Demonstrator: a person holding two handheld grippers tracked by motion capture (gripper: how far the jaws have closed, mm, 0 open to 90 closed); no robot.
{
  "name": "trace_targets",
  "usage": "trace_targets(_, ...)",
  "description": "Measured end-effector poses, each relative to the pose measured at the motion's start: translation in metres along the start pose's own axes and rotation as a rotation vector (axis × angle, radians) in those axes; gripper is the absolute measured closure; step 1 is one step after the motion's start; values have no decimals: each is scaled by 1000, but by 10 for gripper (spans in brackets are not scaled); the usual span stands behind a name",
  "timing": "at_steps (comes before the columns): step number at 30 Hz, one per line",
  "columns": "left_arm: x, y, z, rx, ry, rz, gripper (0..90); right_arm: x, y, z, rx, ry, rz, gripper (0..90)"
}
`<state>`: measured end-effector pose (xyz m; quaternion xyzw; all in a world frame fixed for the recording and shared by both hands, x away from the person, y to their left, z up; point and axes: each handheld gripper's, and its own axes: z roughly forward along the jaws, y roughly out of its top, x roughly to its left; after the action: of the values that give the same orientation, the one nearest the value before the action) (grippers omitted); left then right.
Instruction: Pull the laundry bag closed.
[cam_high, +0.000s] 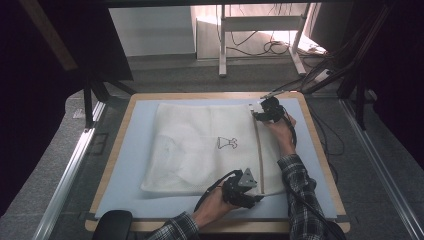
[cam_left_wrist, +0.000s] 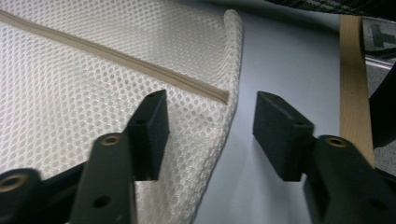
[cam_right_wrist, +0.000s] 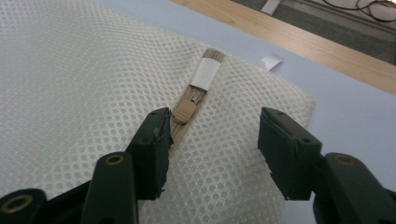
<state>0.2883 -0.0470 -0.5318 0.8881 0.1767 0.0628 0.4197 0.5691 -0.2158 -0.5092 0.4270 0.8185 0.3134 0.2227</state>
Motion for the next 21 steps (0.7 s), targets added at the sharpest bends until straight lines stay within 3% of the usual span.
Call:
trace_targets(5,-3,-2,-1,-11,-5,-25,286,2,-2,-3,5,23,16,331)
trace_targets(9,-3,-2,-5,-16,-11,-37,236,3,-3,-3,-2,51,42,271)
trace_targets(12,-1,-2,-8,10,-17,-46,143,7,-4,-3,7,84,31,172)
trace_targets(14,0,-3,-11,18,-33,-55,109,9,-4,-4,10,90,27,158)
trace_targets(21,4,-7,-19,18,-44,-69,76,14,-4,-11,-3,147,38,95)
